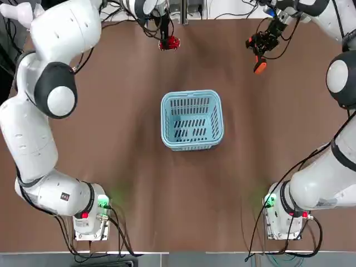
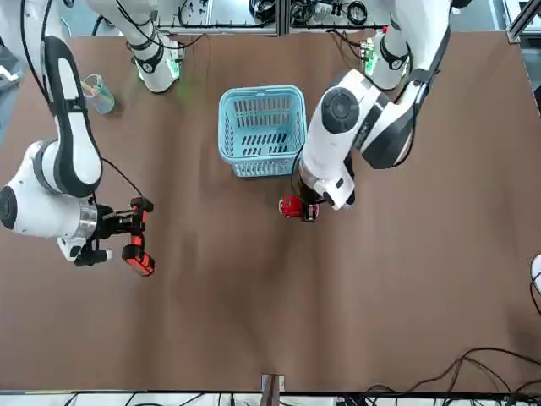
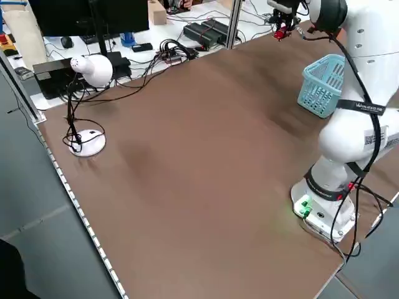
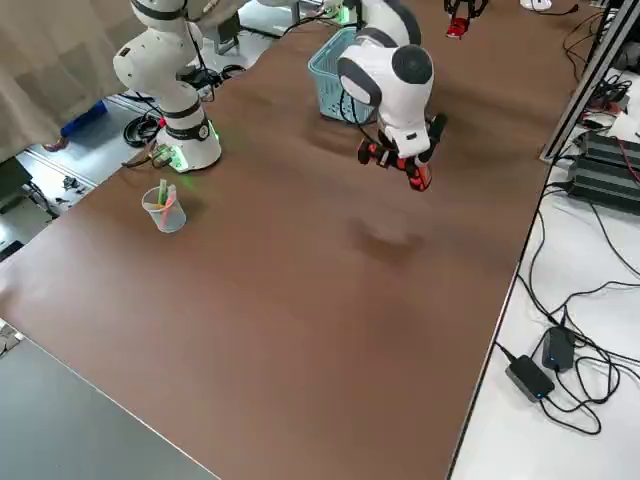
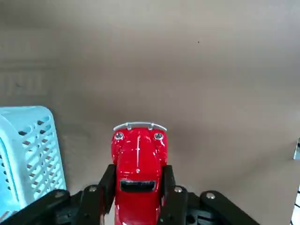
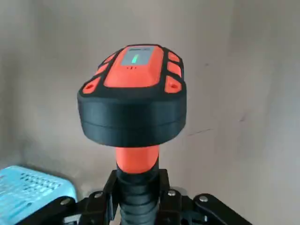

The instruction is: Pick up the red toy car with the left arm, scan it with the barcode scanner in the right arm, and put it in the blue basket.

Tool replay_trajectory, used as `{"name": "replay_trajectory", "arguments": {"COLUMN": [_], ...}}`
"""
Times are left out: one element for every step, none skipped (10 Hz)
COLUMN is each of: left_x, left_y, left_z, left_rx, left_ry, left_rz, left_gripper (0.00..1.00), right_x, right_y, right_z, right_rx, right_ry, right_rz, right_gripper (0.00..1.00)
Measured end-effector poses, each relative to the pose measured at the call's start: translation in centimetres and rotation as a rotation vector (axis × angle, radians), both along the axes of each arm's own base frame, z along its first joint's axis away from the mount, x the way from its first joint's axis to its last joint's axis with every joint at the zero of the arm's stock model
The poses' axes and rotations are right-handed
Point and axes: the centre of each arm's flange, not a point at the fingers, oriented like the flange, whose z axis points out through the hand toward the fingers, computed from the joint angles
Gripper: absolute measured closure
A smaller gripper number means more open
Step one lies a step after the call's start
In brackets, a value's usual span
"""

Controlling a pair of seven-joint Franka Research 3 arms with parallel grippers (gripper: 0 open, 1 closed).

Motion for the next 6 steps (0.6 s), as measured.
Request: {"name": "replay_trajectory", "arguments": {"left_x": [0.1, 0.1, -0.2, -0.4, -0.6, -0.6], "left_y": [-0.7, -1.2, -1.8, -2.3, -2.5, -2.5], "left_z": [0.0, -0.2, -0.4, -0.4, -0.4, -0.3], "left_rx": [-0.003, 0.003, 0.007, 0.008, 0.007, 0.007], "left_ry": [-0.004, -0.010, -0.012, -0.013, -0.013, -0.014], "left_rz": [0.007, 0.006, 0.000, -0.006, -0.009, -0.010], "left_gripper": [0.56, 0.56, 0.56, 0.56, 0.56, 0.56], "right_x": [-0.3, -0.7, -1.2, -1.7, -2.2, -2.7], "right_y": [2.3, 5.0, 7.9, 10.6, 12.5, 13.4], "right_z": [1.4, 3.0, 4.0, 4.3, 4.4, 4.6], "right_rx": [0.023, 0.041, 0.059, 0.090, 0.140, 0.205], "right_ry": [0.017, 0.036, 0.053, 0.071, 0.097, 0.136], "right_rz": [-0.010, -0.021, -0.034, -0.040, -0.041, -0.037], "right_gripper": [0.63, 0.63, 0.63, 0.63, 0.63, 0.63]}}
